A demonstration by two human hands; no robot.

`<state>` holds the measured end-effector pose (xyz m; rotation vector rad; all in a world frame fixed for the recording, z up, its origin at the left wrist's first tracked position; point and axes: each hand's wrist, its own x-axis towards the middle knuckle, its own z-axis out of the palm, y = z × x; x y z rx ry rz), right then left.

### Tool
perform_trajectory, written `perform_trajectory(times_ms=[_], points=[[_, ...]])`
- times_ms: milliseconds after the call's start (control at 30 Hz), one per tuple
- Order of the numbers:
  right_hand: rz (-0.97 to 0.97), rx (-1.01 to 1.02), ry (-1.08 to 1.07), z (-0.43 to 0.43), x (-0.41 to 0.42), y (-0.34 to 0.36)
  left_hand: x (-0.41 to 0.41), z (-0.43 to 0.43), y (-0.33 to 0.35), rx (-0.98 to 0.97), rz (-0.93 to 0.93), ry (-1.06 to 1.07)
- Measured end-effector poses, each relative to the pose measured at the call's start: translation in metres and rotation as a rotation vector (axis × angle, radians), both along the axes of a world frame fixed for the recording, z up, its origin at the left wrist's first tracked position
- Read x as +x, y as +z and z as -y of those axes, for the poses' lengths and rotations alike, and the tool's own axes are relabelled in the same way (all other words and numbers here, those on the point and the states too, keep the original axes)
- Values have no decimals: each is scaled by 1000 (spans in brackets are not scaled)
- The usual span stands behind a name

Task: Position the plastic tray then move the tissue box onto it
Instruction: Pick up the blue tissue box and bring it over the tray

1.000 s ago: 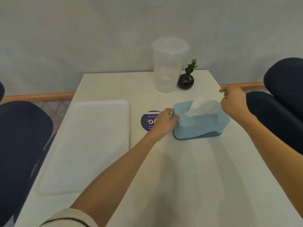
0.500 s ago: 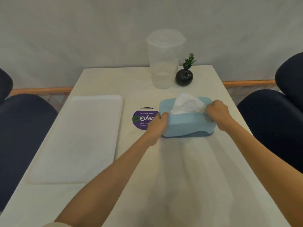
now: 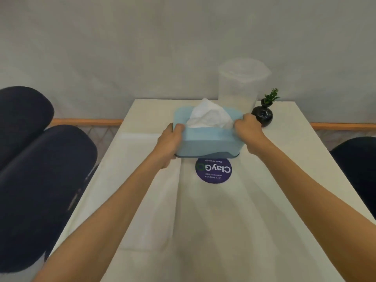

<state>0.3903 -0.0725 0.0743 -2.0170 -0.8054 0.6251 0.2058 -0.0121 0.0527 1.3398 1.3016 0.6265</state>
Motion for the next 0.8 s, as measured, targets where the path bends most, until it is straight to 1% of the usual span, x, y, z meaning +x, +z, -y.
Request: perform_trajectory(times_ms=[200, 400, 533, 633, 800], points=[[51, 71, 71, -95, -56, 20, -60, -98, 18, 56, 7, 62], [-16, 56, 62, -177, -103, -9, -99, -191, 5, -8, -28, 79], [-35, -27, 43, -215, -115, -37, -108, -228, -25, -105, -12, 36], [-35, -70, 27, -235, -117, -53, -110, -250, -43, -129, -15, 33], [-19, -80, 6, -261, -117, -69, -111, -277, -62, -195, -3, 21]])
